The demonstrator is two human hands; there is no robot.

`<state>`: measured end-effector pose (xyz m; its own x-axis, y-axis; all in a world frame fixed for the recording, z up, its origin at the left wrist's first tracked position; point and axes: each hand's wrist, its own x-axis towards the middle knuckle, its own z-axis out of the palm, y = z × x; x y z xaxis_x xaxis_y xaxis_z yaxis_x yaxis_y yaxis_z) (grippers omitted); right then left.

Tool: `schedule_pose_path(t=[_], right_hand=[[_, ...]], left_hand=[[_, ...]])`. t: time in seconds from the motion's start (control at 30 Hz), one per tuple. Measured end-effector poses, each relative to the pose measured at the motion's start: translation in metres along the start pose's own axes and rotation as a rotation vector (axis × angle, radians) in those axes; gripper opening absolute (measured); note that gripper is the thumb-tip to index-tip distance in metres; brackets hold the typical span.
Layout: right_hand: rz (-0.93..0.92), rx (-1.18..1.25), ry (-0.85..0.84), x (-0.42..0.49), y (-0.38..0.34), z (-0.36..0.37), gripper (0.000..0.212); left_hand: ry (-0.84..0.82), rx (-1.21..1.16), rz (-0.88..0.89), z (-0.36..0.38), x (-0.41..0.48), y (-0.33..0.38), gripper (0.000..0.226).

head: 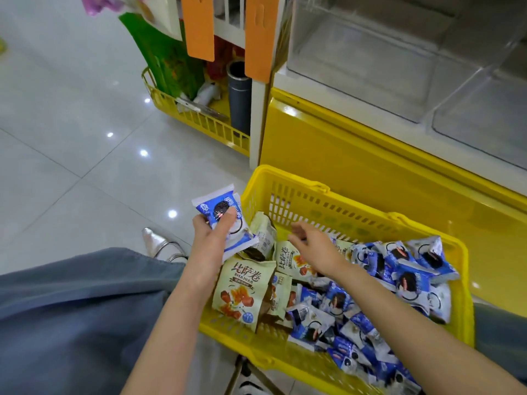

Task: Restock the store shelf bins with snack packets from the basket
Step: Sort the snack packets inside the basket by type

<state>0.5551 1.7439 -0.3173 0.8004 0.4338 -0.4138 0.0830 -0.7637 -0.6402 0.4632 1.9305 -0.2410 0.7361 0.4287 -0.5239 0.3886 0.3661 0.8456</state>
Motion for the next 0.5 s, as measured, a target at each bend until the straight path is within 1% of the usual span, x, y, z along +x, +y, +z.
schedule_pose_path(t=[0.1, 0.17, 0.23, 0.3, 0.33, 0.4, 0.47, 0.5], right_hand=[[0.033, 0.024, -0.084, 0.039, -0.016, 0.016, 0.057], [0.054, 0.044, -0.114, 0.061, -0.025, 0.027, 0.061], [0.087, -0.007, -0.152, 0.082, -0.029, 0.035, 0.054], [0.134, -0.102, -0.214, 0.098, -0.029, 0.039, 0.035], [0.148, -0.147, -0.225, 0.103, -0.029, 0.039, 0.032], [0.150, -0.239, -0.187, 0.108, -0.029, 0.040, 0.040], [0.140, -0.279, -0.128, 0.106, -0.030, 0.041, 0.039], [0.138, -0.258, -0.105, 0.103, -0.028, 0.042, 0.038]], left_hand=[[0.036, 0.024, 0.008, -0.005, 0.007, -0.002, 0.015], [0.080, 0.049, -0.001, -0.006, 0.011, -0.002, 0.015], [0.125, 0.052, -0.007, -0.007, 0.015, -0.003, 0.014], [0.151, 0.060, -0.011, -0.008, 0.018, -0.006, 0.016], [0.160, 0.067, -0.020, -0.008, 0.020, -0.006, 0.018], [0.170, 0.056, -0.052, -0.007, 0.024, -0.009, 0.024], [0.177, 0.061, -0.073, -0.007, 0.028, -0.011, 0.018], [0.173, 0.062, -0.078, -0.006, 0.030, -0.013, 0.017]])
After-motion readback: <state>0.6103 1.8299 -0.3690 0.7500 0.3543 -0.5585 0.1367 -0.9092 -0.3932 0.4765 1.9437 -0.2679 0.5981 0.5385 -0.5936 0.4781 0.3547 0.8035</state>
